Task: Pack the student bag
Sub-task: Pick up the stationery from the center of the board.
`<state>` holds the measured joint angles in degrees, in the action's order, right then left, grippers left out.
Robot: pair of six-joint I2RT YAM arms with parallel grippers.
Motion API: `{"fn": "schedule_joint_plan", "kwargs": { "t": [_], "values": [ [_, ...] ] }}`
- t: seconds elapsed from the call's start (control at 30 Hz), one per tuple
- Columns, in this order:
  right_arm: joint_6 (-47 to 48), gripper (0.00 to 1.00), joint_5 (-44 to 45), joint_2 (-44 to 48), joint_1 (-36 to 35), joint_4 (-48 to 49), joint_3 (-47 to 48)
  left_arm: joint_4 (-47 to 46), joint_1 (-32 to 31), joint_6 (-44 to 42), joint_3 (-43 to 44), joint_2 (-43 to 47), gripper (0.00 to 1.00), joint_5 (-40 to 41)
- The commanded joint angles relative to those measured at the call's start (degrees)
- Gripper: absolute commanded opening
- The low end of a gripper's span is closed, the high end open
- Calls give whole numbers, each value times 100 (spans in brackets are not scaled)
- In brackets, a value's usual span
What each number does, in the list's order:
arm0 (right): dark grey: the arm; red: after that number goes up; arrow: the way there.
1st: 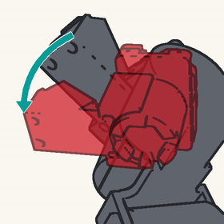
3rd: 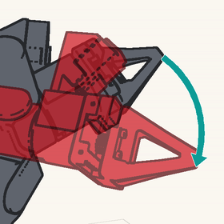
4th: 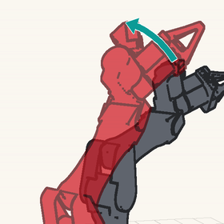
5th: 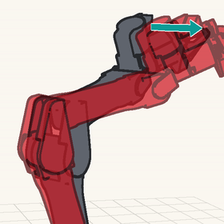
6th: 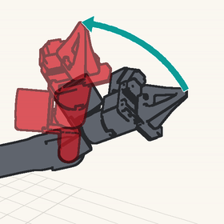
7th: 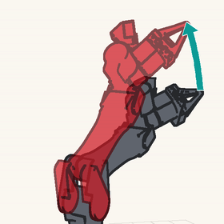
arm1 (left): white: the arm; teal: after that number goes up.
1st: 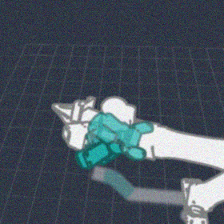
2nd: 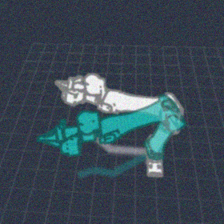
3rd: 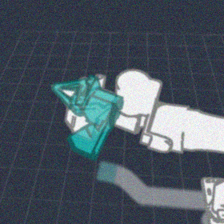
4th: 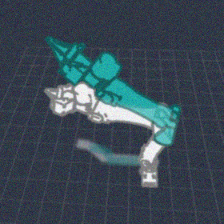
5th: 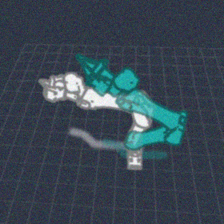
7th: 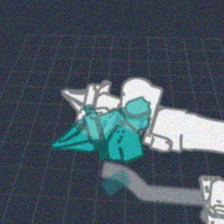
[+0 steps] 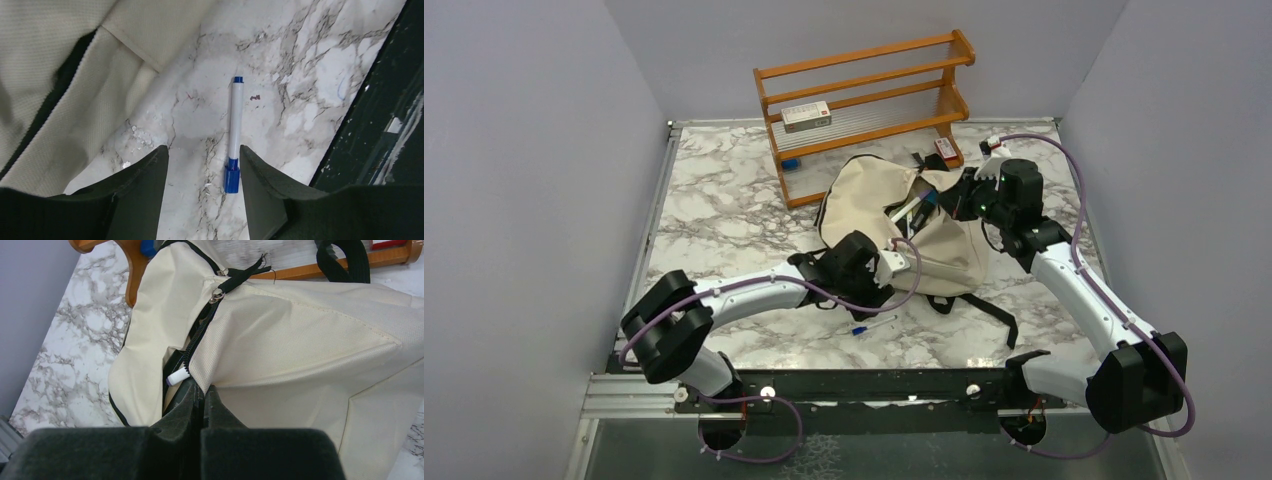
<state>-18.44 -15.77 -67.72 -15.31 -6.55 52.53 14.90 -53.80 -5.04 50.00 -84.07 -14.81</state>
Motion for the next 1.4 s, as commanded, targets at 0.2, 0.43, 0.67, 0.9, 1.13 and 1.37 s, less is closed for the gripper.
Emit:
{"fn": "schedule_joint_plan", "kwargs": {
  "t": [0.2,0.43,0.67,0.9,1.13,1.37],
  "values": [
    [-45,1,-52,119,2,254,-2,339,-521,238,320,-551,51,615],
    [-52,1,-46,125,2,249,-33,288,-741,477,452,-810,49,762],
    [-19,1,-23,109,2,249,-23,206,-871,644,524,-1067,46,862],
    [-9,1,-11,97,2,231,-15,198,-947,608,383,-1199,43,1053],
    [-11,1,-41,48,2,292,-22,274,-1005,544,422,-1418,35,1375],
    [6,1,20,94,2,243,-59,303,-1071,532,389,-1560,32,1402]
  ]
}}
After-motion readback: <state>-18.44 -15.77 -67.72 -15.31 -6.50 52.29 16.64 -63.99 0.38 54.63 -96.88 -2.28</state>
